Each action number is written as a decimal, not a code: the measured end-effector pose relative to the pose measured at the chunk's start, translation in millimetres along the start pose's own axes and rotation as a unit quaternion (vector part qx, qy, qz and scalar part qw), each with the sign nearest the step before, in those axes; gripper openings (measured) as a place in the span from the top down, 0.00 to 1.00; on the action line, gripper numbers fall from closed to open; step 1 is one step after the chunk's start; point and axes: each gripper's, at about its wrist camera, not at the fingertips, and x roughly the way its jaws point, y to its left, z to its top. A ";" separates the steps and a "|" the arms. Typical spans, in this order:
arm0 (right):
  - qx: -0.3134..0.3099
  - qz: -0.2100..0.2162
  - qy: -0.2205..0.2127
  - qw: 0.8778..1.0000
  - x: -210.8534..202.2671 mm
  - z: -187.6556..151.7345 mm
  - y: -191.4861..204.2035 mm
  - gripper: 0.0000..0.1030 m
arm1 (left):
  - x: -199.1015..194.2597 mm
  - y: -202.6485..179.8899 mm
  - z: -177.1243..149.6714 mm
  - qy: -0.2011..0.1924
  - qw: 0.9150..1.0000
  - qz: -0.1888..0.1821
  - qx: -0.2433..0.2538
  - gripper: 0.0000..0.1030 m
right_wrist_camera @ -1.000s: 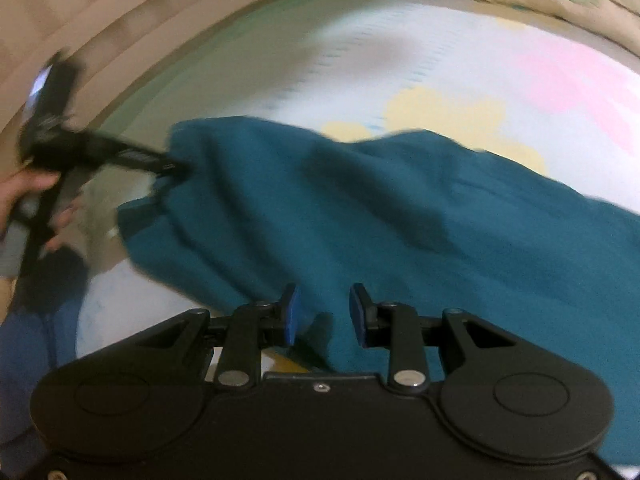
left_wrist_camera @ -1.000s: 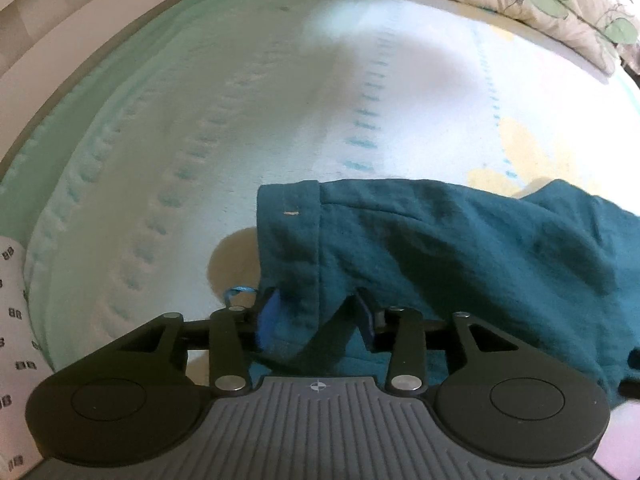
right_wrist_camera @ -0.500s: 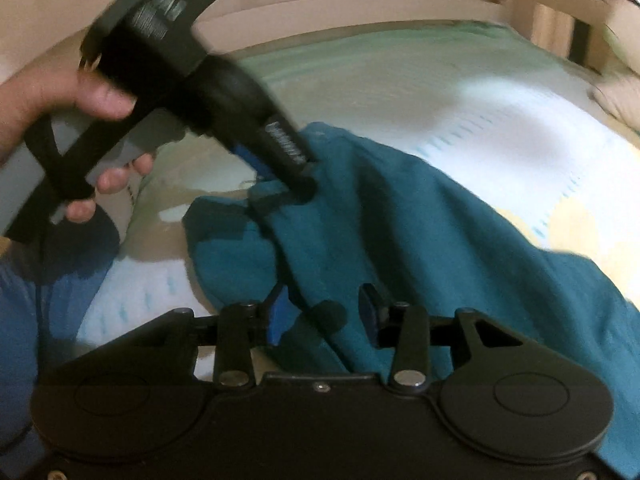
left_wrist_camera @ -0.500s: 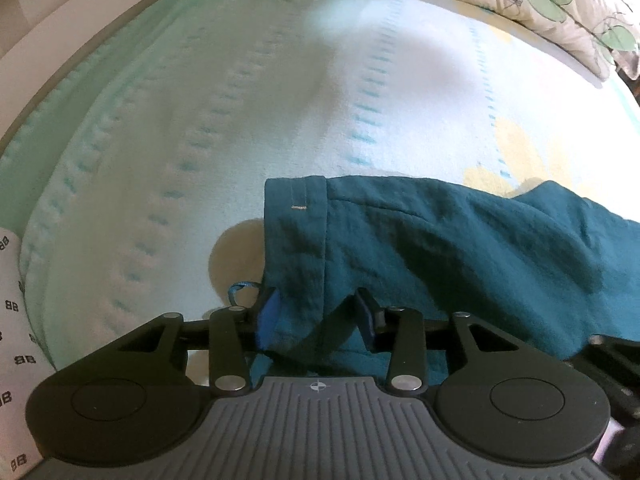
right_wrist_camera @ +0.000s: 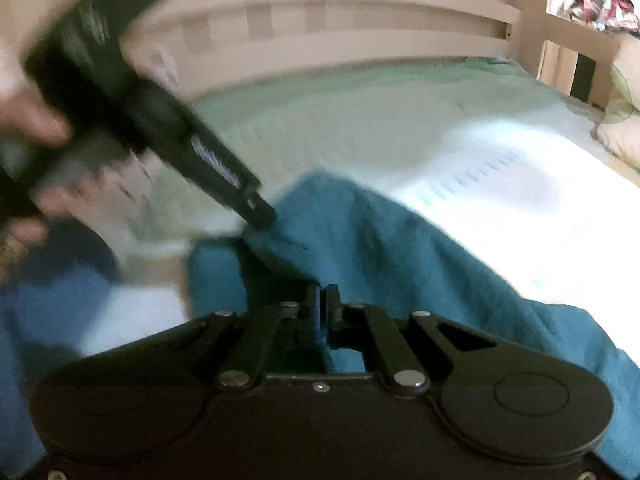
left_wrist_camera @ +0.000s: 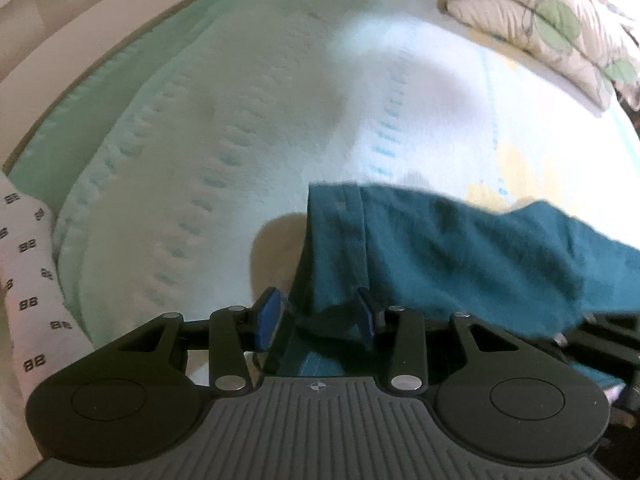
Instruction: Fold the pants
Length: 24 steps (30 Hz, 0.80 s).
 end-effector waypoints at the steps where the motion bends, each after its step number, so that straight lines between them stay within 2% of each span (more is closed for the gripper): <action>1: 0.006 0.014 0.003 1.000 -5.1 -1.2 3.1 0.93 | -3.7 0.3 0.4 -0.005 1.000 0.000 -0.003 0.62; 4: 0.010 0.046 0.035 0.998 2.7 -15.7 16.3 0.93 | -13.8 -3.1 1.6 -0.023 1.000 0.009 -0.002 0.62; 7: -0.006 0.050 0.071 0.996 22.3 -35.7 30.7 0.93 | -19.6 -14.0 2.2 -0.032 0.999 0.018 0.012 0.62; 11: 0.028 0.050 0.100 0.993 42.3 -46.1 25.1 0.93 | -13.4 -36.2 0.5 -0.026 0.999 -0.017 0.027 0.62; 15: 0.048 0.054 0.098 0.993 44.3 -44.4 21.1 0.92 | 9.6 -68.0 -4.4 -0.004 0.997 -0.049 0.052 0.62; 16: 0.050 0.055 0.099 0.992 42.1 -44.0 20.3 0.89 | 18.4 -76.9 -6.7 0.003 0.997 -0.053 0.064 0.61; 17: 0.054 0.059 0.097 0.992 39.5 -44.0 18.8 0.83 | 25.7 -82.8 -9.0 0.041 0.995 -0.065 0.064 0.61; 21: 0.067 0.072 0.097 0.990 13.9 -49.1 3.1 0.82 | 61.0 -89.3 -25.4 0.099 0.992 -0.040 0.070 0.62; 22: 0.066 0.073 0.096 0.990 5.1 -50.9 -1.1 0.82 | 64.3 -86.8 -30.9 0.105 0.992 -0.038 0.064 0.62; 24: 0.067 0.069 0.086 0.992 -14.6 -53.3 -13.1 0.82 | 59.3 -79.4 -36.7 0.085 0.994 -0.051 0.055 0.62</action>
